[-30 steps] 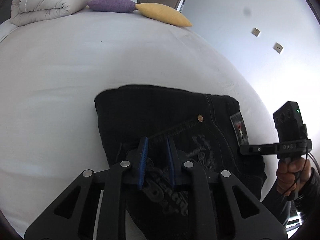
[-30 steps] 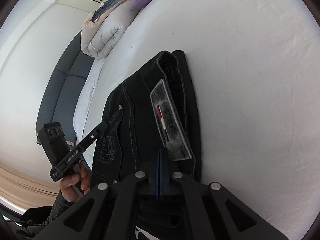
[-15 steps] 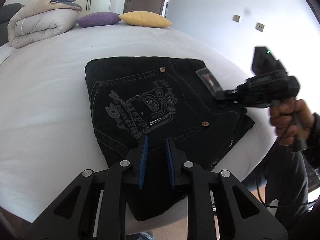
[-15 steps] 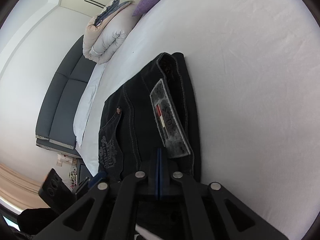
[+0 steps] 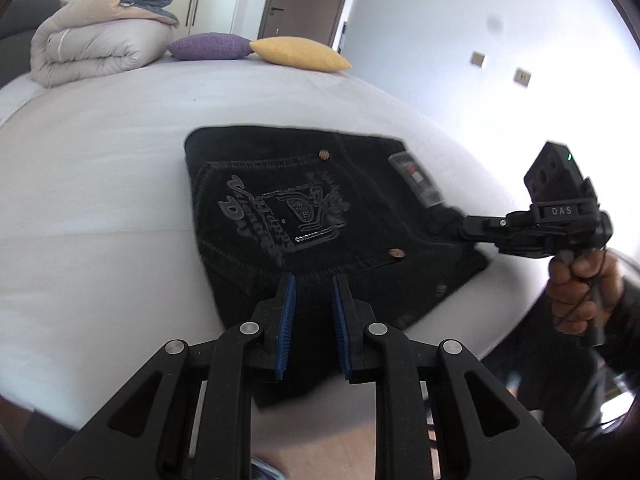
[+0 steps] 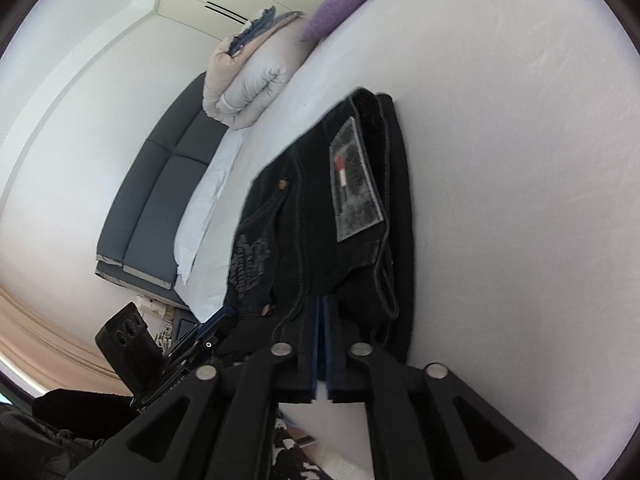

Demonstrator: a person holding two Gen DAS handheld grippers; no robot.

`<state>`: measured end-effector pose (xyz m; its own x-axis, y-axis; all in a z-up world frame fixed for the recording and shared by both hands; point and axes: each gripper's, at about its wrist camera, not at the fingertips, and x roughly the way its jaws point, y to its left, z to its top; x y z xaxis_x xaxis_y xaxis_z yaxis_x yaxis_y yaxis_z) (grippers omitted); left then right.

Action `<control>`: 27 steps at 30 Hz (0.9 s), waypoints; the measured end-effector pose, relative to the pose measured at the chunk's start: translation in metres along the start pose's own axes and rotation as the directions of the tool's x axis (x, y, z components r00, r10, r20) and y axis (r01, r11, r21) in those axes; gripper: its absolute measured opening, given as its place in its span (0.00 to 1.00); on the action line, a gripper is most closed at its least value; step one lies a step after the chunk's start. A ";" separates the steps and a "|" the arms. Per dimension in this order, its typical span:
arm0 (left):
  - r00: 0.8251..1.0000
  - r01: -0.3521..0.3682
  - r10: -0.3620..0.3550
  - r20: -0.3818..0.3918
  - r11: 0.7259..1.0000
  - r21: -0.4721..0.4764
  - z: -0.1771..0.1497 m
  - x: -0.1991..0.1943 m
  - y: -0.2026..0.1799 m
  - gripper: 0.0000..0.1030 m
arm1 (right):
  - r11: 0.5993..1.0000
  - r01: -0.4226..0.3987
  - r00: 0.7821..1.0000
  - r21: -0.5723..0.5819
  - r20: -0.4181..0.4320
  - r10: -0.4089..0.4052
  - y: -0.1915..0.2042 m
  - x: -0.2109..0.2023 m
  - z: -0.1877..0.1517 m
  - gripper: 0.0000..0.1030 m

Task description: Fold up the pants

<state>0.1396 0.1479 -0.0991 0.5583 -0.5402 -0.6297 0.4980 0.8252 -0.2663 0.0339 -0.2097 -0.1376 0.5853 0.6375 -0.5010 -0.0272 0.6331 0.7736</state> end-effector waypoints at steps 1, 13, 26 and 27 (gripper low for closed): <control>1.000 0.017 -0.017 0.014 1.000 -0.018 0.003 -0.010 0.002 0.18 | 1.000 0.010 0.999 -0.017 0.037 -0.009 0.005 -0.014 0.003 0.53; 0.988 0.107 -0.139 -0.073 0.938 -0.329 0.056 0.032 0.085 0.94 | 0.988 0.104 0.992 0.116 -0.077 -0.096 -0.028 0.031 0.084 0.65; 0.946 0.085 -0.204 -0.252 0.906 -0.414 0.061 0.092 0.087 0.36 | 0.985 0.147 0.976 0.086 -0.176 -0.130 -0.027 0.086 0.096 0.28; 0.946 0.085 -0.201 -0.253 0.911 -0.405 0.062 0.093 0.086 0.33 | 0.985 0.156 0.975 0.068 -0.171 -0.143 -0.025 0.084 0.095 0.26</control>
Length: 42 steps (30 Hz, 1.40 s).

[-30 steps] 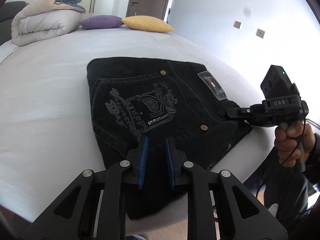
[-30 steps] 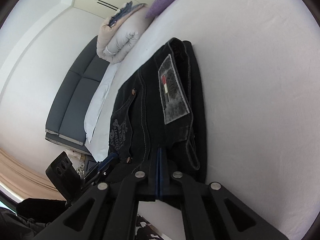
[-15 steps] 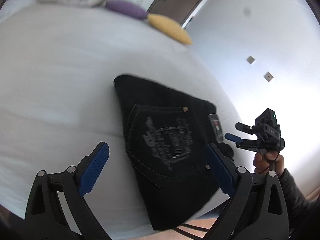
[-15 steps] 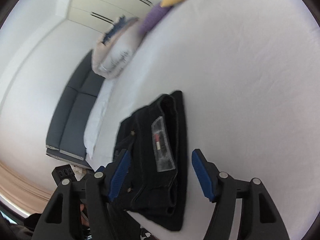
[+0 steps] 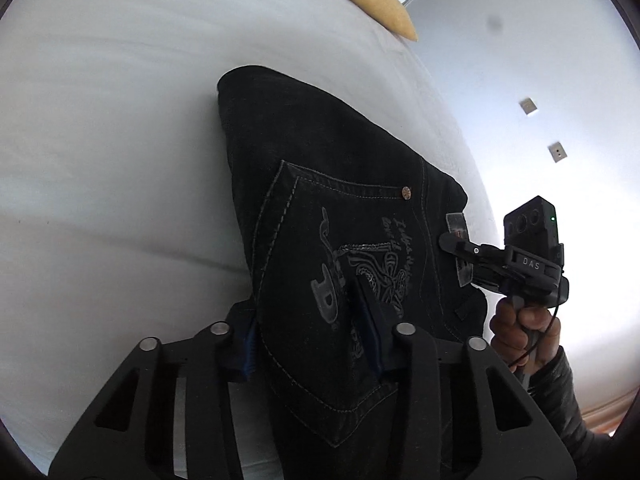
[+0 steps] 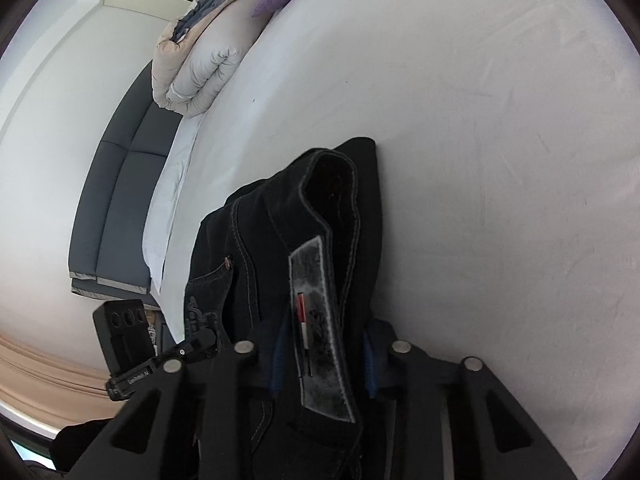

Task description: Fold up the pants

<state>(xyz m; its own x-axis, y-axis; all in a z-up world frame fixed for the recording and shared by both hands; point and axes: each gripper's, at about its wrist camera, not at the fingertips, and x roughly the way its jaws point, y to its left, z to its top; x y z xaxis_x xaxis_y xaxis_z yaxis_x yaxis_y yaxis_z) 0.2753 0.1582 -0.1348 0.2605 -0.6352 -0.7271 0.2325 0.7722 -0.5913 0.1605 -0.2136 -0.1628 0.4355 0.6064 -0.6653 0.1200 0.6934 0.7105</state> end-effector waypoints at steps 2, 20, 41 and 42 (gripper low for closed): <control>1.000 -0.013 0.013 0.002 1.000 0.024 0.002 0.001 -0.005 0.28 | 0.999 0.031 0.999 -0.040 0.020 -0.030 0.008 -0.003 -0.003 0.21; 0.987 0.000 -0.043 0.156 0.963 0.269 0.096 -0.040 -0.097 0.18 | 0.987 0.070 0.974 -0.145 0.225 -0.036 0.041 -0.075 0.124 0.17; 0.993 -0.061 0.042 0.111 0.984 0.170 0.089 0.047 -0.027 0.52 | 0.997 -0.029 0.955 0.066 0.295 0.009 -0.059 -0.027 0.151 0.48; 0.990 -0.086 0.064 0.125 0.979 0.186 0.085 0.043 -0.029 0.55 | 0.998 -0.019 0.952 0.067 0.307 -0.003 -0.060 -0.032 0.147 0.50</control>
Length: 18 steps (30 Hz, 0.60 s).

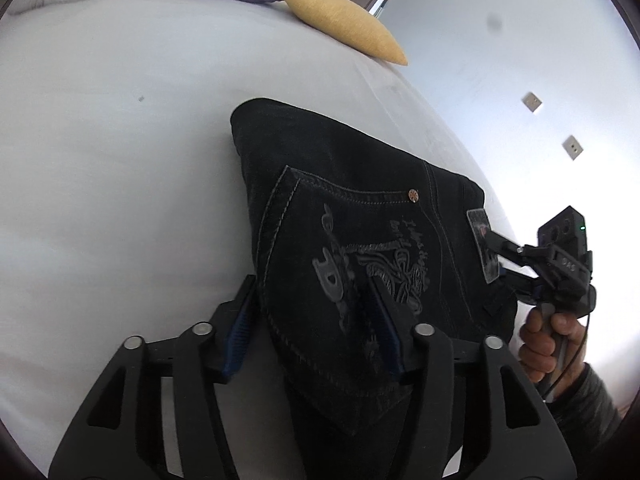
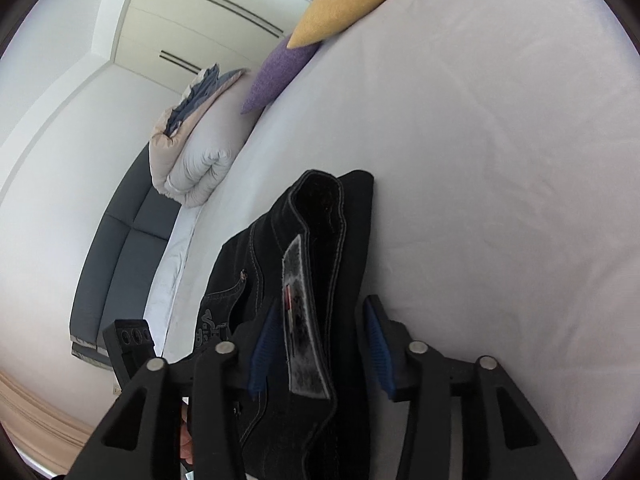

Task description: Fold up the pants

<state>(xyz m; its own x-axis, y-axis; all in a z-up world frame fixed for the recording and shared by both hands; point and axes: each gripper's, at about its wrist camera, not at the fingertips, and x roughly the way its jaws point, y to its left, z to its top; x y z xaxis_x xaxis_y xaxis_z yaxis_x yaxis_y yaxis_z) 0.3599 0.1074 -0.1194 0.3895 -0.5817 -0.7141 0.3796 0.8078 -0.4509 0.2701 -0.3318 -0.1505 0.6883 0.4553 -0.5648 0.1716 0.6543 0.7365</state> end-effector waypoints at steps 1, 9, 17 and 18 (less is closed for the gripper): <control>1.000 -0.021 0.021 0.010 1.000 0.015 -0.005 -0.005 -0.001 0.56 | 1.000 0.024 1.000 -0.004 0.013 -0.024 0.001 -0.007 -0.003 0.52; 0.924 -0.267 0.199 0.327 0.947 0.179 -0.060 -0.102 -0.066 0.86 | 0.973 0.197 0.970 -0.123 0.168 -0.175 0.051 -0.074 -0.045 0.74; 0.629 -0.601 0.235 0.742 0.752 0.272 -0.119 -0.224 -0.175 1.00 | 0.842 0.456 0.835 -0.286 0.465 -0.295 0.142 -0.155 -0.122 1.00; 0.606 -0.621 0.235 0.760 0.736 0.268 -0.124 -0.233 -0.183 1.00 | 0.831 0.476 0.811 -0.288 0.509 -0.288 0.152 -0.166 -0.129 1.00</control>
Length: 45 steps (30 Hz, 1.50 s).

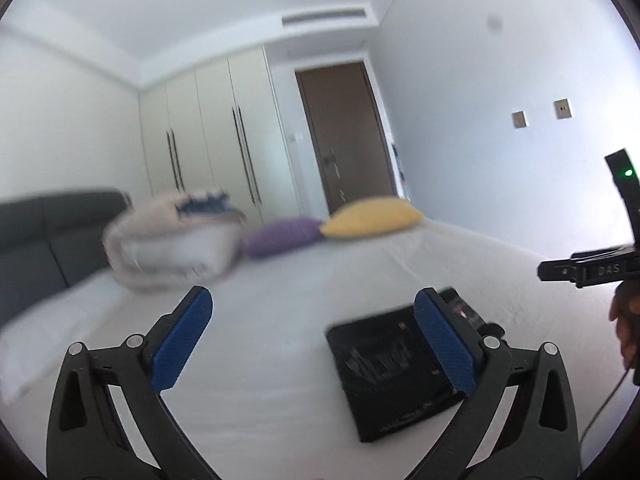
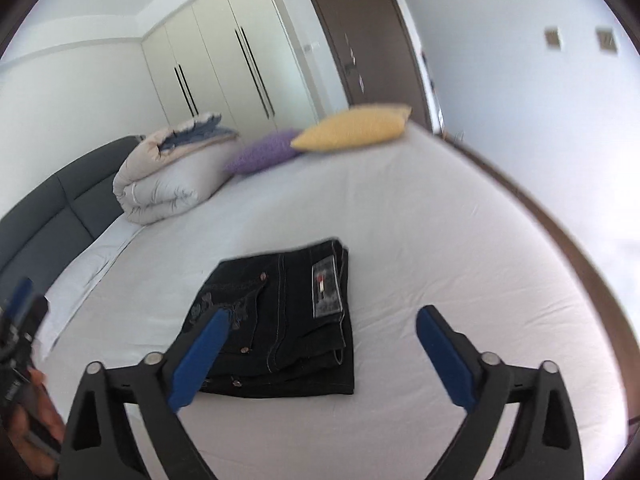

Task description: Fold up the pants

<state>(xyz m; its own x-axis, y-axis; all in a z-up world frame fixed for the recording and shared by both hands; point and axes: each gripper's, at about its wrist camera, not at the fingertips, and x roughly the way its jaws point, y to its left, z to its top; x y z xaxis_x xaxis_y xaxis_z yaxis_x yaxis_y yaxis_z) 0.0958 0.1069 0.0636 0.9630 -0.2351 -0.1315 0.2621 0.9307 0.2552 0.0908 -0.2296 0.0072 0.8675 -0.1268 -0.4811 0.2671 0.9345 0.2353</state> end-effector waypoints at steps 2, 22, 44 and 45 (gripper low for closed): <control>0.998 -0.047 0.046 0.048 0.999 0.020 0.017 -0.026 -0.001 1.00 | 0.998 0.052 0.992 -0.038 0.116 -0.047 0.013 -0.038 0.005 1.00; 0.903 -0.063 -0.060 -0.426 0.961 -0.269 -0.014 -0.045 0.014 1.00 | 0.982 0.152 0.981 -0.114 0.137 -0.136 0.062 -0.156 0.007 1.00; 0.857 -0.067 -0.086 -0.507 0.959 -0.277 -0.058 -0.020 0.005 1.00 | 0.982 0.123 0.978 -0.142 -0.149 -0.144 0.081 -0.112 -0.043 1.00; 0.857 -0.068 -0.086 -0.508 0.958 -0.277 -0.058 -0.020 0.005 1.00 | 0.982 0.123 0.978 -0.142 -0.152 -0.144 0.081 -0.112 -0.044 1.00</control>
<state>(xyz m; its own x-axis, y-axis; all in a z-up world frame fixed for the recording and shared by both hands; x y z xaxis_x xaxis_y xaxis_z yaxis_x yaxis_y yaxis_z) 0.0741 0.1329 0.0122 0.7709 -0.1395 -0.6215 0.1684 0.9856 -0.0123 -0.0032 -0.1252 0.0431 0.7460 -0.2082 -0.6326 0.3091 0.9496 0.0520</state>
